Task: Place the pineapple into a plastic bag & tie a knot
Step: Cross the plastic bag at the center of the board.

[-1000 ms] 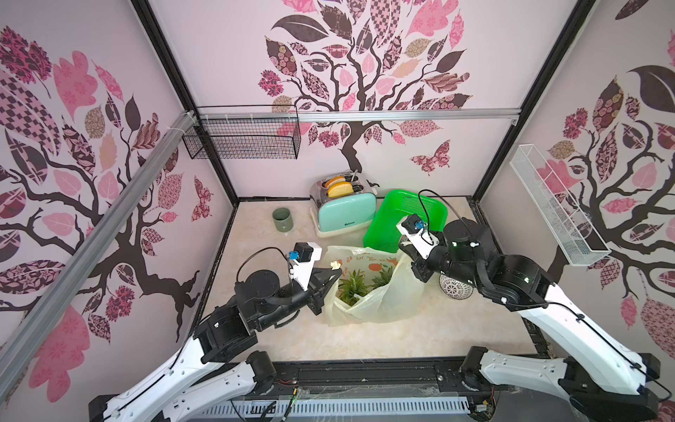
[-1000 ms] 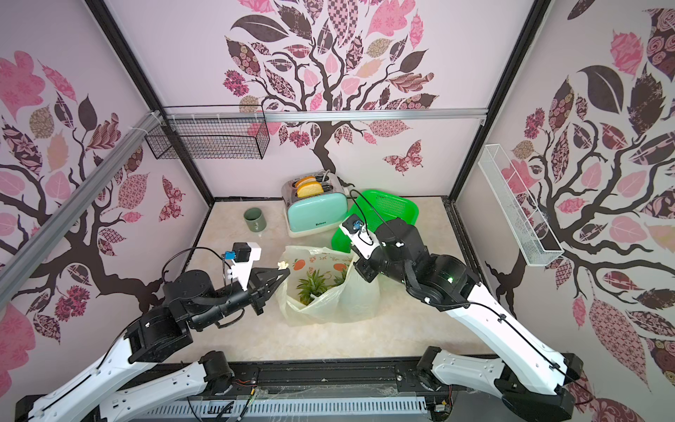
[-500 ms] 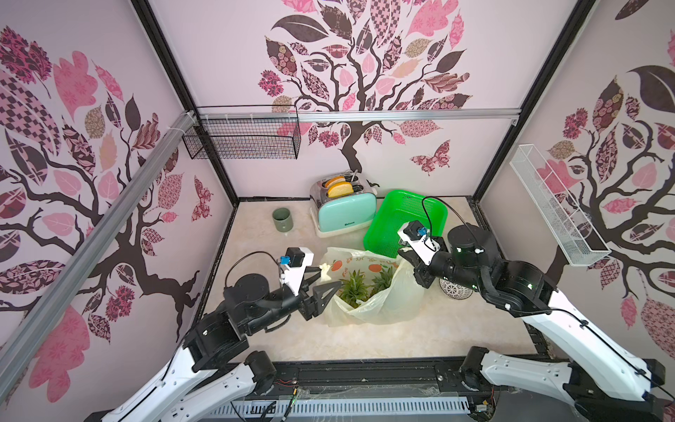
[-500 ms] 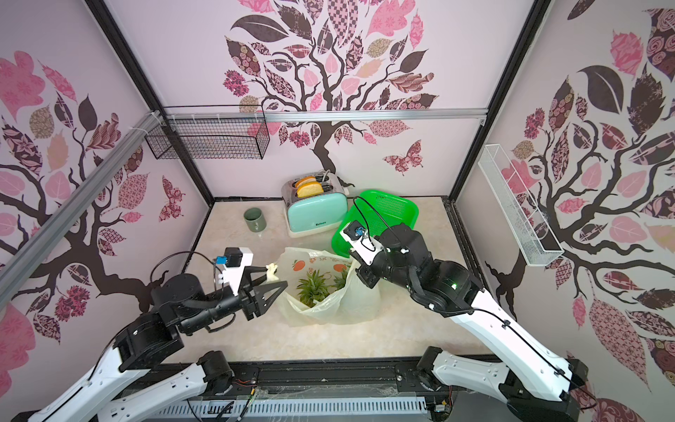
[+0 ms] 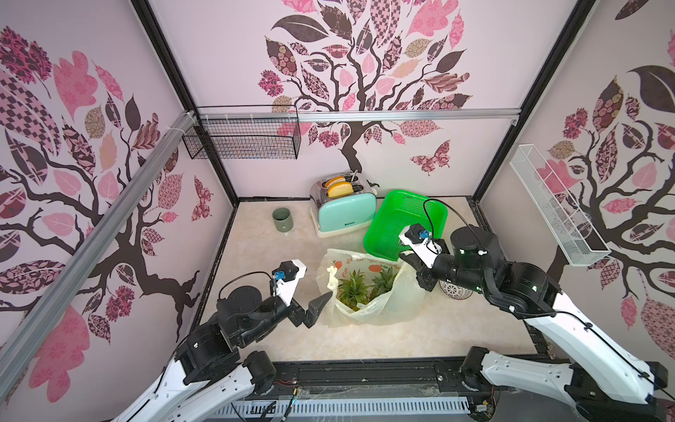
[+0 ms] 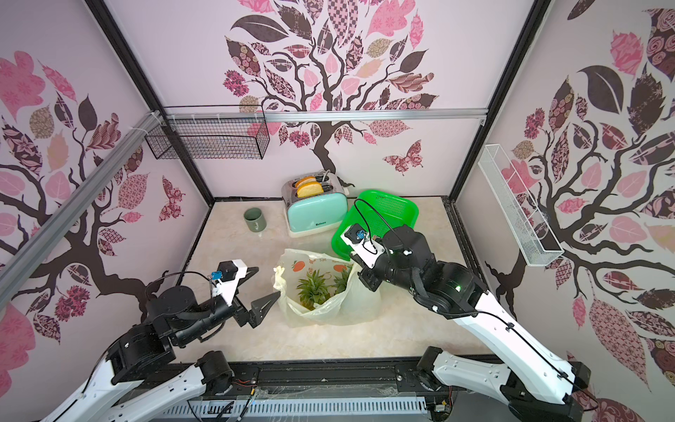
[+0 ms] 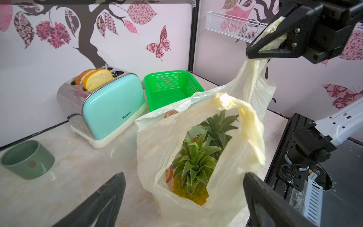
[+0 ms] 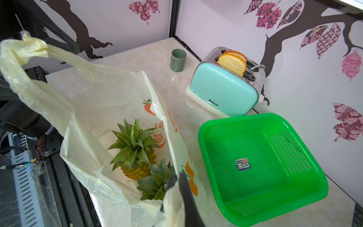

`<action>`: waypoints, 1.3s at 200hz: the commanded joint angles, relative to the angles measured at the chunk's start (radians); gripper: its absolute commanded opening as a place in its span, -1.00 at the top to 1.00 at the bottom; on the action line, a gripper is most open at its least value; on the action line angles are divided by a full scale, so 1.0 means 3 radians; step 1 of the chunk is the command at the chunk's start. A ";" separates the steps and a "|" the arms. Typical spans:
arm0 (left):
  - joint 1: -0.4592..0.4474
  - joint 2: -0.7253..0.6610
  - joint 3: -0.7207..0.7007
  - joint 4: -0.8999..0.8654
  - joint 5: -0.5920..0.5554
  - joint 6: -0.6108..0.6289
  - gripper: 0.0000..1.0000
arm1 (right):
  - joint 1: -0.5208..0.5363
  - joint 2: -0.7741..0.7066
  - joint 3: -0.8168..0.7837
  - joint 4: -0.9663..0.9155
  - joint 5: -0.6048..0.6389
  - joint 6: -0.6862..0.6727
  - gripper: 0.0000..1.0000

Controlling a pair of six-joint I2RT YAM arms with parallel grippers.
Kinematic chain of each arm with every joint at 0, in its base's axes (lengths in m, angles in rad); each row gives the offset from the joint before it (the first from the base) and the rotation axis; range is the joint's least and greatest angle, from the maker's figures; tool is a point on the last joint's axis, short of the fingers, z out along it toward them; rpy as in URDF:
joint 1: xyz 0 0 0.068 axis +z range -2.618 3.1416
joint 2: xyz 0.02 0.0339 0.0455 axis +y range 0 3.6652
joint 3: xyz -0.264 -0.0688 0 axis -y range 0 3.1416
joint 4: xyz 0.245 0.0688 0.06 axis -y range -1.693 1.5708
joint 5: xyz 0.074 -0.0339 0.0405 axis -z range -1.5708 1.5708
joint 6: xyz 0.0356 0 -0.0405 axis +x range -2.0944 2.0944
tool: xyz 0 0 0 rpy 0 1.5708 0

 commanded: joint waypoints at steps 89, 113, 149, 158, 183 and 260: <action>0.0014 0.0228 0.0237 0.0335 0.0707 0.0890 -0.96 | -0.0005 0.0029 0.0192 -0.0230 -0.0302 -0.0032 1.00; 0.0014 0.0293 0.0268 0.0435 0.0874 0.0881 -0.96 | -0.0005 0.0041 0.0202 -0.0257 -0.0315 -0.0032 1.00; 0.0014 0.0496 0.0308 0.0474 0.1258 0.0858 -0.96 | -0.0005 0.0052 0.0219 -0.0281 -0.0317 -0.0021 1.00; 0.0014 0.0527 0.0302 0.0486 0.1219 0.0881 -0.96 | -0.0005 0.0047 0.0224 -0.0287 -0.0322 -0.0012 1.00; 0.0014 0.0534 0.0281 0.0489 0.1038 0.1035 -0.96 | -0.0003 0.0038 0.0226 -0.0297 -0.0332 -0.0011 1.00; 0.0537 0.0277 0.0349 -0.0102 0.1698 0.1207 -0.96 | -0.0005 0.0041 0.0233 -0.0324 -0.0356 -0.0027 1.00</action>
